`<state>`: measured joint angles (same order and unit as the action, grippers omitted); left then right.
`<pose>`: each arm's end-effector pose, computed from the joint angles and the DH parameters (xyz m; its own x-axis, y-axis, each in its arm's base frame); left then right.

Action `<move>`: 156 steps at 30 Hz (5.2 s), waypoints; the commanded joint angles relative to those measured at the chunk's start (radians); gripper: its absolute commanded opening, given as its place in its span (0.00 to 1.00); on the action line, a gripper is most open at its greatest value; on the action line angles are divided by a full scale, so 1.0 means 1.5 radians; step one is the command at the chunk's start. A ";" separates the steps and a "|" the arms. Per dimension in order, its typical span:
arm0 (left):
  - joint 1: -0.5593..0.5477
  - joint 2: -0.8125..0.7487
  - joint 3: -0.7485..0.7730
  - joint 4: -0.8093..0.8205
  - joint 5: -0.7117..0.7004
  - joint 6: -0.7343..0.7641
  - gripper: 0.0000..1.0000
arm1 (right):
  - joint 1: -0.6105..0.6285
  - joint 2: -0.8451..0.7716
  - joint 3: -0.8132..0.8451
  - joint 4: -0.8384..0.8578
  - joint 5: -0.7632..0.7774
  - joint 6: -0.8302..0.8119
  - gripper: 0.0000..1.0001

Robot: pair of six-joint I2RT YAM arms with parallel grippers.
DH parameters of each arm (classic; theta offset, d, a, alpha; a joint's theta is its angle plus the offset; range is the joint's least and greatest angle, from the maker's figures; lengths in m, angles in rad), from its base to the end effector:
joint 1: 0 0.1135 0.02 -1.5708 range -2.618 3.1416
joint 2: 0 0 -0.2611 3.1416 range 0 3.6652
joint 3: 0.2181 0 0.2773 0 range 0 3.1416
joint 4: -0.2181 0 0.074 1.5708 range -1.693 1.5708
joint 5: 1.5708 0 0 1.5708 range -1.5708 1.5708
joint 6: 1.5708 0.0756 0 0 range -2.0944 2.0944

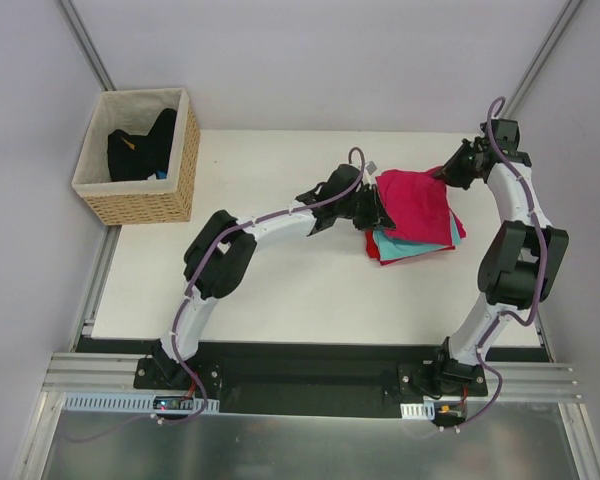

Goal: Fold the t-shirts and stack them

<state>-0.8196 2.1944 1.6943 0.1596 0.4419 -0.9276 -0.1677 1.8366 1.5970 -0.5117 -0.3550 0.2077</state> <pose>0.3674 -0.4408 0.2008 -0.8855 -0.1115 -0.4510 0.3789 0.3886 -0.8399 0.4695 -0.0528 0.2606 -0.6779 0.3109 -0.6662 0.0469 0.9226 0.3829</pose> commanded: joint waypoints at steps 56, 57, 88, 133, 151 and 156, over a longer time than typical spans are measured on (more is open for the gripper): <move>-0.012 -0.203 -0.044 0.071 0.055 0.063 0.99 | 0.082 -0.063 -0.126 0.281 -0.143 0.068 1.00; -0.010 -0.189 -0.049 0.094 0.064 0.056 0.99 | 0.080 -0.061 -0.126 0.282 -0.144 0.067 1.00; -0.017 0.067 -0.108 0.464 0.186 -0.108 0.99 | 0.034 0.100 -0.291 0.484 -0.149 0.133 1.00; -0.030 -0.464 -0.239 -0.307 -0.270 0.212 0.99 | 0.126 -0.680 -0.386 0.096 0.001 -0.022 0.96; -0.028 -0.773 -0.455 -0.396 -0.509 0.200 0.99 | 0.317 -0.707 -0.483 0.088 0.118 -0.043 0.96; -0.028 -0.779 -0.458 -0.398 -0.519 0.193 0.99 | 0.351 -0.698 -0.470 0.087 0.137 -0.047 0.96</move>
<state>-0.8631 1.0443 1.0084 -0.4187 -0.2974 -0.6361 0.3283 0.7788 0.8665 -0.4076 -0.1928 0.1555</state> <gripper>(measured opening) 0.992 0.967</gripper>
